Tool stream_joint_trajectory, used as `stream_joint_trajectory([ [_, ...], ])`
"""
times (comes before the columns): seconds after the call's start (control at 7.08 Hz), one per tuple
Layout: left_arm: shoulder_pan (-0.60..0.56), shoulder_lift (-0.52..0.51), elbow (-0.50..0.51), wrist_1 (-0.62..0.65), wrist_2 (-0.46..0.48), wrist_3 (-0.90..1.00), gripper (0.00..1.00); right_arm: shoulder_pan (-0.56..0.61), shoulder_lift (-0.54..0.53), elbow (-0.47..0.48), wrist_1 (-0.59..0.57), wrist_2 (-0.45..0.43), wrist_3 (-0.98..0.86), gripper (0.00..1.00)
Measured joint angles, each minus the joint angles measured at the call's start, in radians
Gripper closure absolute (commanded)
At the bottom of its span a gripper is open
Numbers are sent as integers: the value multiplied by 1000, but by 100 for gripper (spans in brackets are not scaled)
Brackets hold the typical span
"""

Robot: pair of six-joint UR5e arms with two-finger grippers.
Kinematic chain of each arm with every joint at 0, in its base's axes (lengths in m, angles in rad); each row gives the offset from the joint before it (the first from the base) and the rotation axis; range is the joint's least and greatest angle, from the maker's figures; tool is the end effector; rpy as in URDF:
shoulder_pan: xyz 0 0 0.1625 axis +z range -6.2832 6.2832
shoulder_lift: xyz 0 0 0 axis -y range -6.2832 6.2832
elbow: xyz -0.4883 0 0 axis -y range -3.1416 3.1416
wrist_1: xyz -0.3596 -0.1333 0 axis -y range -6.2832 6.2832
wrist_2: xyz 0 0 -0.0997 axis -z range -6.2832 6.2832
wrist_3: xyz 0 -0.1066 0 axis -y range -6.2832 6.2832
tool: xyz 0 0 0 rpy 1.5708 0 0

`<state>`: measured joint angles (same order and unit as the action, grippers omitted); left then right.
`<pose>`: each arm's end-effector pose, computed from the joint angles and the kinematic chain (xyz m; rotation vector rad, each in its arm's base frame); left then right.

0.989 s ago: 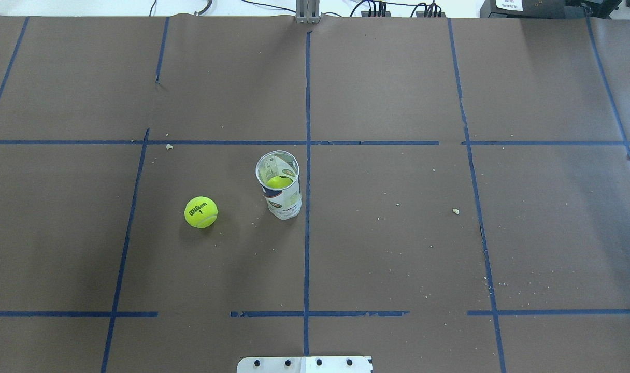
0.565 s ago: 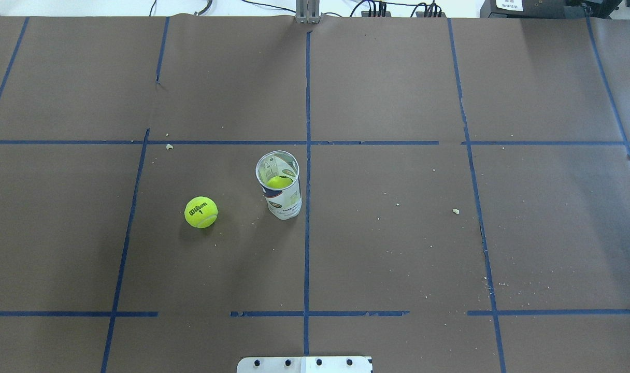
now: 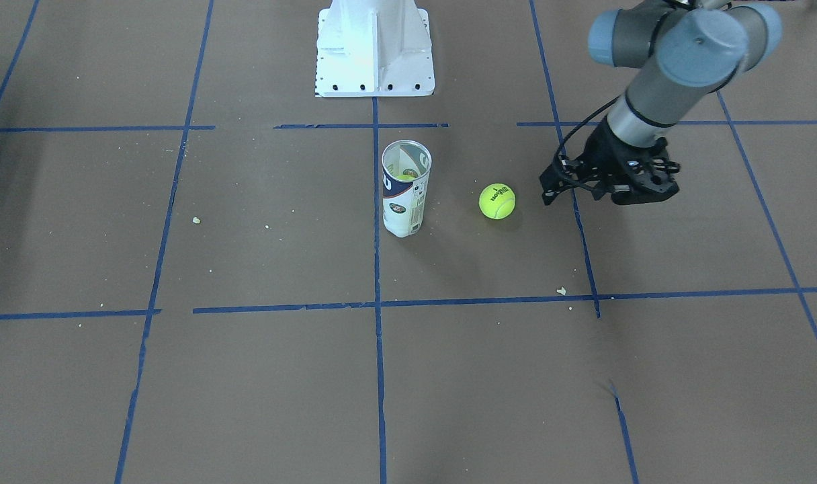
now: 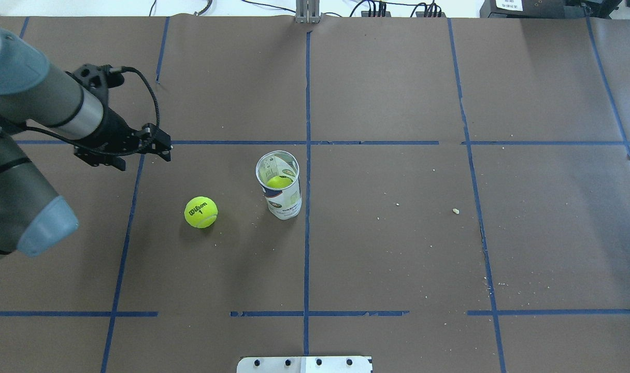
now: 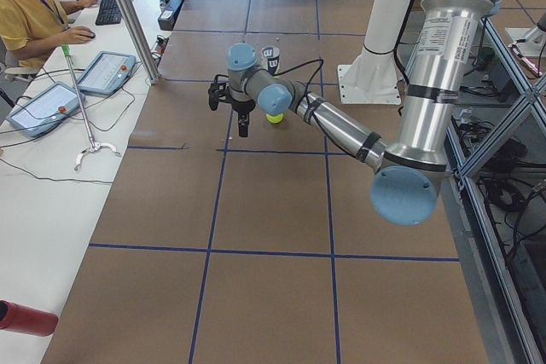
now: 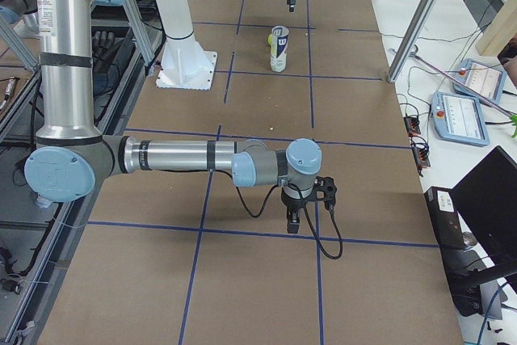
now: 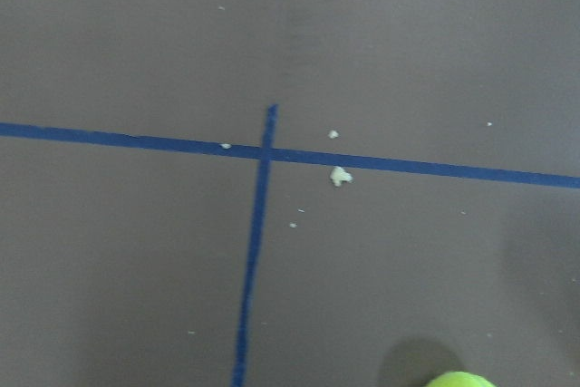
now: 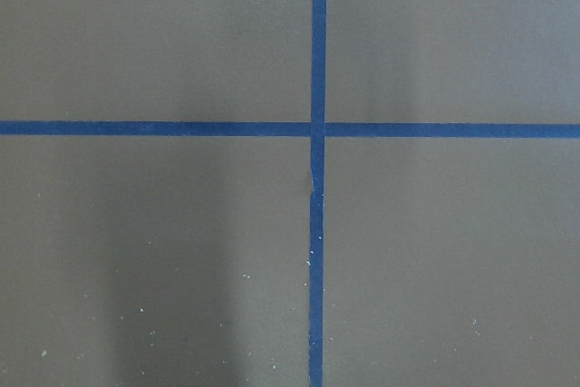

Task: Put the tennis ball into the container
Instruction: 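Reach the left gripper down over the loose tennis ball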

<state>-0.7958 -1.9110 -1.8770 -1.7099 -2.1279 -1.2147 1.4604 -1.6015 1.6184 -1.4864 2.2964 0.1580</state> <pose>0.3540 -0.4714 0.3997 -0.0262 0.9283 -0.1890 0.0124 -0.4560 0.7137 -0.0011 -0.7314 0.0087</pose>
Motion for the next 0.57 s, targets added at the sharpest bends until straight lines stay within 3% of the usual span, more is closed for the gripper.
stream_joint_trajectory([
  [0.57,184,-39,31,0,185,-192,1,0,0,0,0,0,0,0],
])
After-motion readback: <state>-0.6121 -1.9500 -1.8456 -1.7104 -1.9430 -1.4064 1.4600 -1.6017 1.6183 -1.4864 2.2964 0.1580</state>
